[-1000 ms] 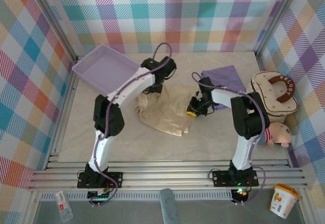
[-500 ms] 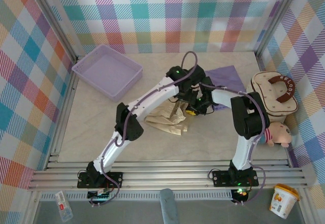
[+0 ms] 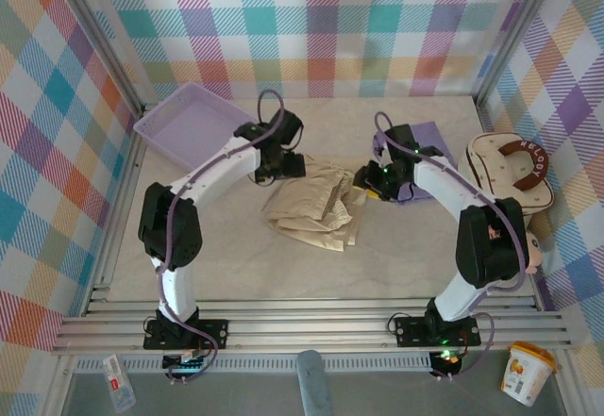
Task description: Fold and stack the mixed laundry pile
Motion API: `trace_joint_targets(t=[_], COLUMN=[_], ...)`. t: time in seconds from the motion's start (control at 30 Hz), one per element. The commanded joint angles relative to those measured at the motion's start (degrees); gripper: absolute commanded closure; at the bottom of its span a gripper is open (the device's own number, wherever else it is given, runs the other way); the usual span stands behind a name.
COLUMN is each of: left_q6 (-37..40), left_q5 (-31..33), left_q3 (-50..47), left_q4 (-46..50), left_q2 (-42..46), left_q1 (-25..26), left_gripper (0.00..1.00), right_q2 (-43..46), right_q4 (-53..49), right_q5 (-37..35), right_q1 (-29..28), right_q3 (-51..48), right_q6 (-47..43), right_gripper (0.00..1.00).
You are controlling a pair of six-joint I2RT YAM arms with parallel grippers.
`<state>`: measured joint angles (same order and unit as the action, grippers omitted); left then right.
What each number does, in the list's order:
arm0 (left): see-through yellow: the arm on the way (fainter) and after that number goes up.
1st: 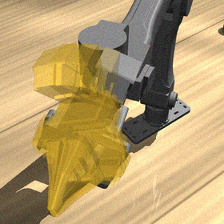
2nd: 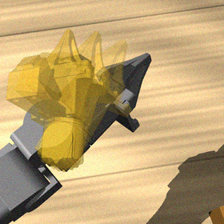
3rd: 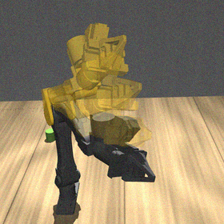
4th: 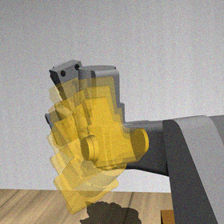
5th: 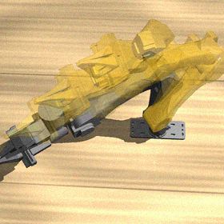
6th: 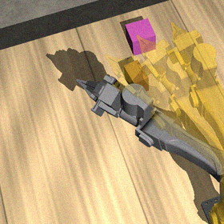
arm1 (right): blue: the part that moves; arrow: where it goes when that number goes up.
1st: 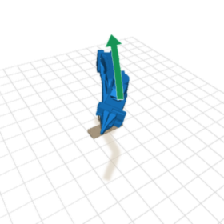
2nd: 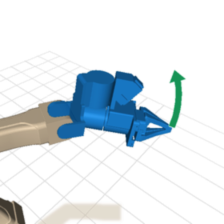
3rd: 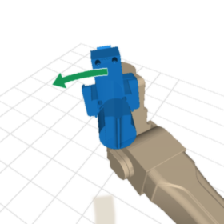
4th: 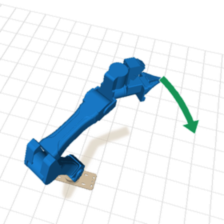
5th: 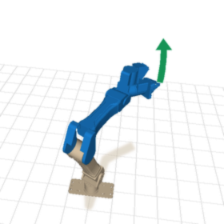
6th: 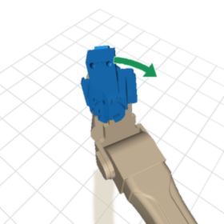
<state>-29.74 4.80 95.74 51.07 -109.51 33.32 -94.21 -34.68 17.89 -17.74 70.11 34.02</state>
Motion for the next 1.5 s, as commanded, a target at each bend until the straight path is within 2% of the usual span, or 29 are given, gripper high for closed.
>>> trace_joint_targets(t=[0.0,0.13,0.23,0.27,0.4,0.5,0.6,0.7,0.8,0.93,1.07,1.17,1.37,1.47], left_q6=[-0.4,0.6,0.0,-0.5,-4.0,-6.5,-8.7,-11.6,-14.7,-15.8,-17.5,-18.5,-18.1,-17.0], left_q5=[-3.0,-4.3,-7.2,-7.9,-9.5,-8.0,-1.9,5.3,6.7,8.7,9.0,9.5,11.6,12.5], left_q3=[-3.8,-9.4,-17.1,-19.6,-28.3,-30.5,-29.0,-25.8,-25.4,-26.0,-25.7,-24.9,-21.7,-20.0], left_q4=[-5.2,-6.8,-9.9,-11.0,-16.0,-19.5,-19.2,-14.3,-11.9,-10.7,-10.6,-10.4,-8.6,-7.8], left_q2=[1.2,4.6,8.8,9.9,11.8,10.6,7.4,2.2,-1.1,-1.7,-2.3,-2.9,-3.3,-2.5], left_q1=[0.2,0.3,1.3,1.8,4.7,5.7,5.6,4.6,2.6,2.5,2.4,2.5,2.5,2.4], left_gripper=[0.35,0.65,0.98,1.00,1.00,1.00,1.00,1.00,1.00,1.00,1.00,1.00,1.00,1.00], right_q2=[-2.0,-7.1,-9.4,-10.1,-13.9,-15.7,-15.6,-13.4,-8.8,-2.2,2.0,1.0,-5.7,-6.5], right_q4=[1.6,5.0,7.4,8.0,7.7,7.3,7.2,4.9,0.6,-3.0,-2.1,0.4,-6.3,-10.3], right_q5=[4.2,2.7,1.5,1.6,2.2,2.0,2.2,2.0,1.0,0.6,1.8,4.2,4.0,0.9], right_q1=[-4.3,-6.9,-7.0,-7.1,-7.4,-7.8,-7.9,-7.6,-6.7,-4.4,-3.6,-3.6,-4.6,-4.4], right_q3=[3.3,5.4,5.5,5.8,9.1,10.3,10.2,10.2,9.2,3.0,-6.2,-11.8,-9.1,-9.0], right_q6=[2.7,7.2,10.0,10.3,9.8,9.8,9.9,9.2,8.2,8.1,9.8,12.1,5.3,0.7], right_gripper=[0.51,0.49,0.48,0.48,0.48,0.50,0.67,0.87,1.00,1.00,1.00,1.00,1.00,0.97])
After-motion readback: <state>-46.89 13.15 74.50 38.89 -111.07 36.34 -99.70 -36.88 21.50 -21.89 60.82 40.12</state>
